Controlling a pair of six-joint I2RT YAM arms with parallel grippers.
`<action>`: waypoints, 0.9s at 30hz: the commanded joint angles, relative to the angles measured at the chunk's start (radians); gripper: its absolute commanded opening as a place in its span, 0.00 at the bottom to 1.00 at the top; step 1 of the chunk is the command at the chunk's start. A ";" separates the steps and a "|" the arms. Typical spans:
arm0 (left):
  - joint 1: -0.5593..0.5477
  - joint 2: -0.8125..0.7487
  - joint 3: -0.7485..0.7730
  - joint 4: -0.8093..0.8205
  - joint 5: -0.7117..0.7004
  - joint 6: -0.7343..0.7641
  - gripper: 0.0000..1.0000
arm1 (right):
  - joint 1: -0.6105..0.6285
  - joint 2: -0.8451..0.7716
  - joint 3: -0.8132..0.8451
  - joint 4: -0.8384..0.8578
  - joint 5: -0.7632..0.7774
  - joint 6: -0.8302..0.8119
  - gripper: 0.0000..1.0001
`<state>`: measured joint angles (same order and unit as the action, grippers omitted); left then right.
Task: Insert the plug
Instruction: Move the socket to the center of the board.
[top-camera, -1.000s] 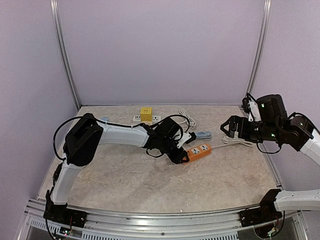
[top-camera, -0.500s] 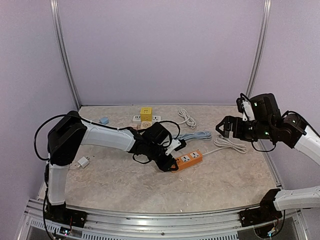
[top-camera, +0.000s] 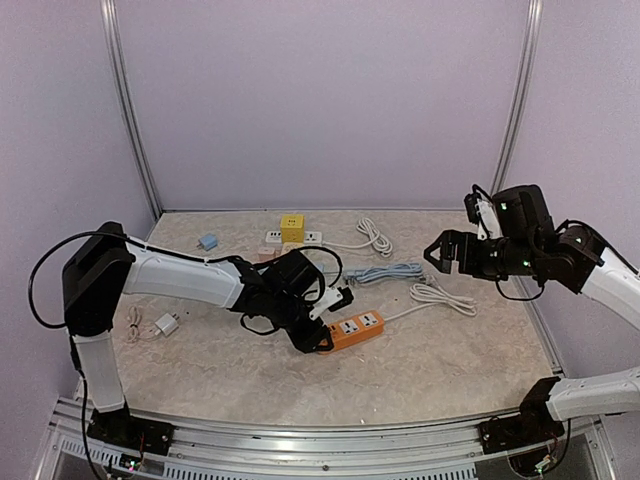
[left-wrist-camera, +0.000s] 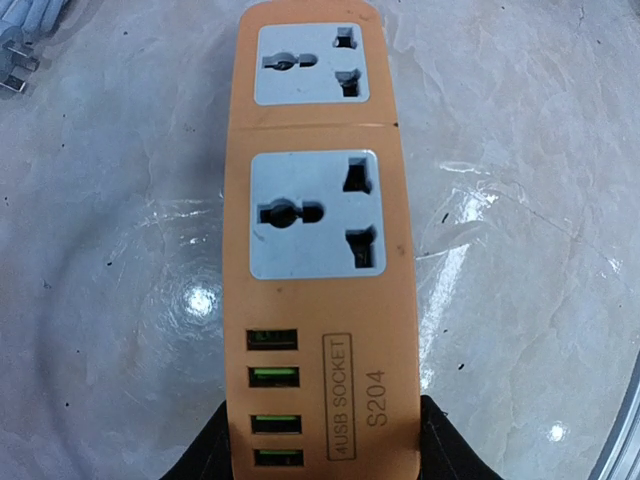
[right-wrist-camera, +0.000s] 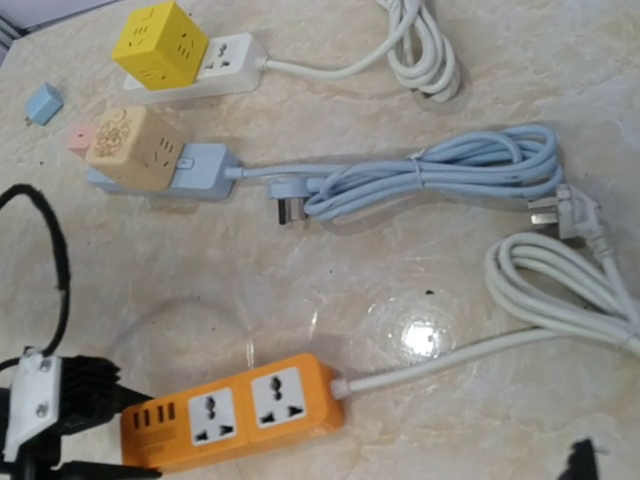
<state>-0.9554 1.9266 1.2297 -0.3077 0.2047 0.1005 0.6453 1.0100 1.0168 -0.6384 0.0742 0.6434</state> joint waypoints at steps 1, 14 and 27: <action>-0.003 -0.062 -0.051 -0.048 -0.035 0.017 0.36 | -0.003 0.007 -0.006 0.004 0.018 -0.017 1.00; -0.015 -0.140 -0.130 -0.073 -0.081 0.007 0.36 | -0.067 0.217 -0.078 0.097 0.070 -0.038 1.00; -0.034 -0.213 -0.186 -0.085 -0.147 -0.018 0.36 | -0.187 0.642 0.001 0.319 -0.112 -0.120 1.00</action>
<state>-0.9855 1.7535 1.0599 -0.3637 0.0933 0.0952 0.4767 1.5497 0.9585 -0.3985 0.0319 0.5629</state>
